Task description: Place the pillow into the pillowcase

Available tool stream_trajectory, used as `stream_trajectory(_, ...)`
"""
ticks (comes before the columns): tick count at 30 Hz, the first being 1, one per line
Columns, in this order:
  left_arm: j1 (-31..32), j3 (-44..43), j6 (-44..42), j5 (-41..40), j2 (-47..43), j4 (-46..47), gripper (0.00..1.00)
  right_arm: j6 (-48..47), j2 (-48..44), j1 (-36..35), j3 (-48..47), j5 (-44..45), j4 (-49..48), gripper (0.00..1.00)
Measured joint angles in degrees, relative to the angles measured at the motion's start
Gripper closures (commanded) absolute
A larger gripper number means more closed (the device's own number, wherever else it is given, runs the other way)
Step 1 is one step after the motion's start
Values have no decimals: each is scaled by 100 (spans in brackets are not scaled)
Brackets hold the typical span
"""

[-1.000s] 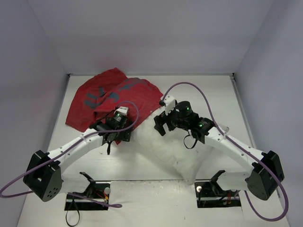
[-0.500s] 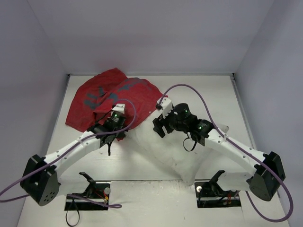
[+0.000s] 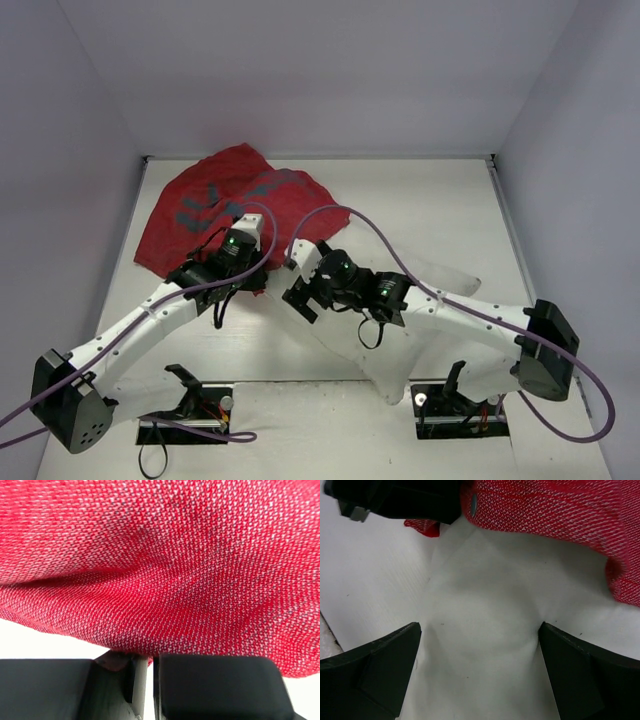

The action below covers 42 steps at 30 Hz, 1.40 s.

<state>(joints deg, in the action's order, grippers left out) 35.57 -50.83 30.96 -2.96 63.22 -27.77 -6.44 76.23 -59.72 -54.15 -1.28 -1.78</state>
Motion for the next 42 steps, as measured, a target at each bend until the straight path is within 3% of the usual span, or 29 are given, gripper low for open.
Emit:
stream_trajectory(4,0,0,63,52,17,-13,100,170,608,-87,-31,505,-387,1)
stream_trajectory(5,0,0,74,66,17,-17,100,181,643,-87,-31,525,-413,8)
stream_trajectory(6,0,0,79,105,17,-22,100,229,804,-72,-42,581,-498,22)
stream_trajectory(7,0,0,81,151,15,-28,100,282,977,-44,-79,610,-601,42)
stream_trajectory(9,0,-17,81,258,11,-52,100,420,1410,55,-271,601,-763,100)
stream_trajectory(14,-4,-487,155,695,2,-435,100,981,2280,472,-1572,90,-599,100)
stream_trajectory(18,-79,-1797,212,1440,50,-656,100,1351,2402,852,-2894,55,-306,100)
stream_trajectory(23,-116,-2653,518,2369,50,-299,100,1729,2387,931,-3432,129,-442,100)
stream_trajectory(29,-70,-1915,1034,3141,-76,52,100,2142,2459,614,-3073,452,-625,100)
stream_trajectory(38,162,-492,1381,2798,-1130,-278,100,2354,2524,319,-2000,1252,-1292,100)
stream_trajectory(39,173,-385,1451,2736,-1266,-284,94,2378,2498,291,-1910,1318,-1377,100)
stream_trajectory(40,179,-295,1510,2686,-1399,-280,63,2389,2468,264,-1849,1377,-1445,100)
stream_trajectory(42,188,-251,1589,2669,-1510,-280,46,2382,2426,247,-1818,1408,-1497,100)
